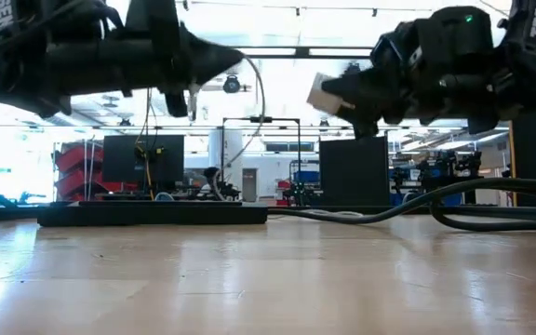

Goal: Insert USB
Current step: Insert the white charger cable into the white charger adapter

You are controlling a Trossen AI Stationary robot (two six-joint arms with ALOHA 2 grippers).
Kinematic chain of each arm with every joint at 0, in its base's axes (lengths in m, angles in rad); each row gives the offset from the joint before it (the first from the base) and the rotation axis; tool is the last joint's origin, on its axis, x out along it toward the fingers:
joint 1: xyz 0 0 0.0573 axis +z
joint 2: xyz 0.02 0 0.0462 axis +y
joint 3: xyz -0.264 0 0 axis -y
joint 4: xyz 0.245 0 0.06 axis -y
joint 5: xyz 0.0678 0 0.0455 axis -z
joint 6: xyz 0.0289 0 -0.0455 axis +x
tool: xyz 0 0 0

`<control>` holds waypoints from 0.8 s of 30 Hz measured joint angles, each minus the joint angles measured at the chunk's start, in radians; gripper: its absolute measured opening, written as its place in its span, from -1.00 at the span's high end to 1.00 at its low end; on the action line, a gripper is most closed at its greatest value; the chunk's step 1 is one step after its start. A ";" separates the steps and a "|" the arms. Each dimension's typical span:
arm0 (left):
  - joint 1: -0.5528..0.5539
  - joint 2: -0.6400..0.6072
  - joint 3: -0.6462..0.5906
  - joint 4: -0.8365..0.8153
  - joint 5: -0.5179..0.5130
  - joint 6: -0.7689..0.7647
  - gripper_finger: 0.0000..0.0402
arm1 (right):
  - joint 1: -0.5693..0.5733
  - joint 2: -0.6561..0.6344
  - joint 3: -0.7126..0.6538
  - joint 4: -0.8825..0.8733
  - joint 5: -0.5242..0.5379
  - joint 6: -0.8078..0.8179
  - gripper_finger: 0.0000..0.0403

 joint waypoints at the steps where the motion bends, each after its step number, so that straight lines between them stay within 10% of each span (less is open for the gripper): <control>1: 0.002 -0.001 0.008 -0.023 0.011 0.005 1.00 | 0.006 0.002 -0.001 -0.004 0.009 0.000 0.43; 16: 0.003 -0.003 0.019 -0.140 0.078 -0.038 1.00 | 0.026 0.005 0.028 -0.578 0.014 0.154 0.41; 24: 0.003 -0.003 0.020 -0.145 0.104 -0.056 1.00 | 0.026 -0.003 0.032 -0.511 0.015 0.130 -0.33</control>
